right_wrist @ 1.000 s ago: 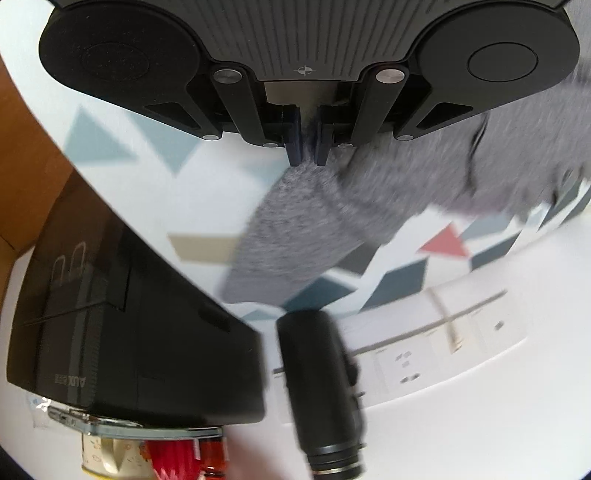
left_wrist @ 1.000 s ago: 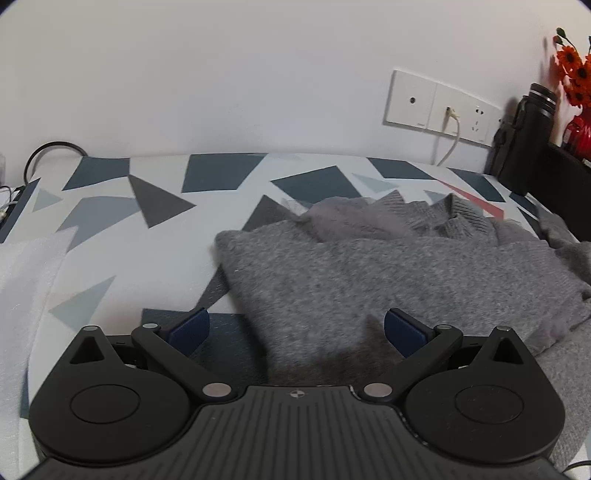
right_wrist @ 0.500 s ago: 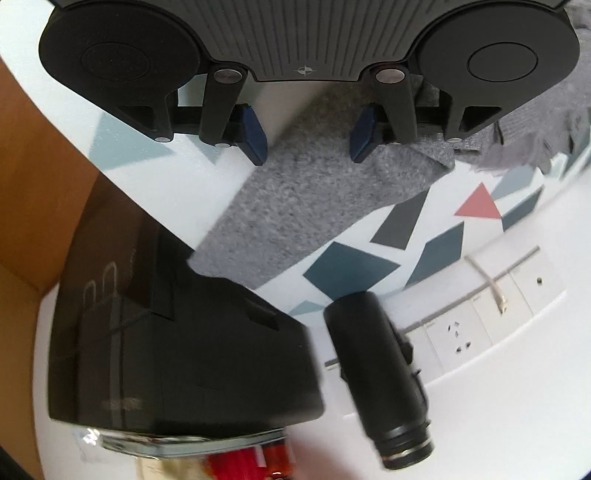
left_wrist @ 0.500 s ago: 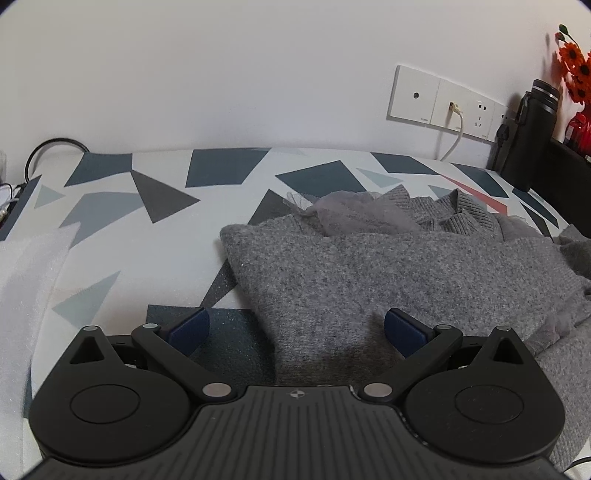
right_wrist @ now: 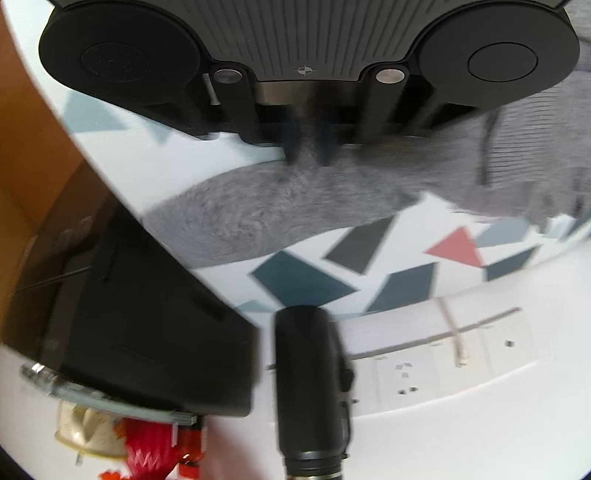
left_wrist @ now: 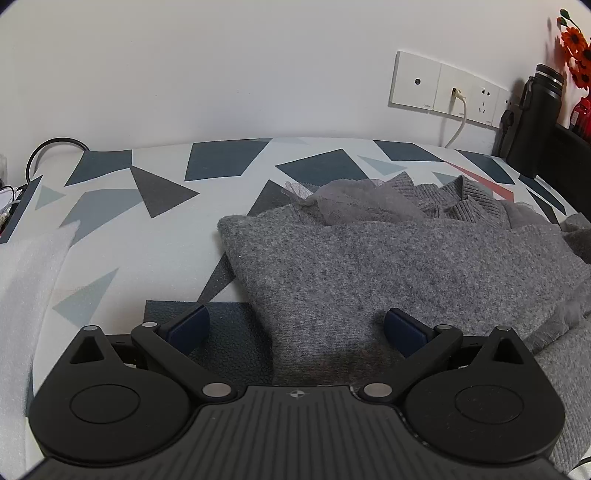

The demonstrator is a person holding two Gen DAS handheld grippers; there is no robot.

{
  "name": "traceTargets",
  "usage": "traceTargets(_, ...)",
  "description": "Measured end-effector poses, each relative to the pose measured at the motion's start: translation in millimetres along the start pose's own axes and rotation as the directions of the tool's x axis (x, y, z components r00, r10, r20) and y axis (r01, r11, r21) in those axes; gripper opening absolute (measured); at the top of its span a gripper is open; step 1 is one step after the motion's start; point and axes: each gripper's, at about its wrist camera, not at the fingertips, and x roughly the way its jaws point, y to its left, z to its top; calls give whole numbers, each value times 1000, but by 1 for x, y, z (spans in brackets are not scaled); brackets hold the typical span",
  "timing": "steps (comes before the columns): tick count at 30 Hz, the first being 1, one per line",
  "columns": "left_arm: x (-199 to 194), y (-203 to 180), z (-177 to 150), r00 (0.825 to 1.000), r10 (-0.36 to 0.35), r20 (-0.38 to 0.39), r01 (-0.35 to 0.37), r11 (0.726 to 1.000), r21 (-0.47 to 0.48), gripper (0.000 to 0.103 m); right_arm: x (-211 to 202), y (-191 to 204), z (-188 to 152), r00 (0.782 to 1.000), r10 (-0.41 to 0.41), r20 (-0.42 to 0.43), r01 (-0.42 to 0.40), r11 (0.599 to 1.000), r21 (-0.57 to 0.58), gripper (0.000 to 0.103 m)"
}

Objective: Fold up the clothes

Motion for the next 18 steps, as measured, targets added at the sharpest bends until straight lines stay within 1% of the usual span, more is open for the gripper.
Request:
traceTargets(4, -1, 2, 0, 1000, -12, 0, 12, 1000, 2, 103, -15, 6, 1, 997, 52, 52, -53, 998, 15, 8)
traceTargets(5, -1, 5, 0, 1000, -21, 4, 21, 1000, -12, 103, -23, 9, 2, 994, 75, 82, -77, 997, 26, 8)
traceTargets(6, -2, 8, 0, 999, -31, 11, 31, 999, -32, 103, -33, 15, 5, 987, 109, 121, -113, 993, 31, 8)
traceTargets(8, -3, 15, 1, 998, -52, 24, 53, 996, -75, 103, -54, 29, 11, 964, 179, 195, -189, 982, 31, 8)
traceTargets(10, -4, 21, 1, 997, -73, 34, 77, 990, -116, 103, -67, 53, 19, 939, 269, 214, -271, 962, -22, 8)
traceTargets(12, -5, 22, 1, 996, -78, 35, 81, 990, -115, 103, -75, 80, 23, 919, 336, 208, -326, 942, -80, 8)
traceTargets(14, -5, 20, 1, 997, -76, 32, 79, 992, -103, 103, -75, 111, 20, 901, 400, 168, -379, 914, -143, 8)
traceTargets(16, -5, 19, 1, 996, -79, 33, 82, 992, -98, 103, -75, 141, 17, 880, 461, 119, -433, 879, -203, 8)
traceTargets(18, -5, 20, 0, 996, -83, 34, 86, 991, -103, 103, -68, 163, 3, 874, 483, 56, -457, 856, -244, 8)
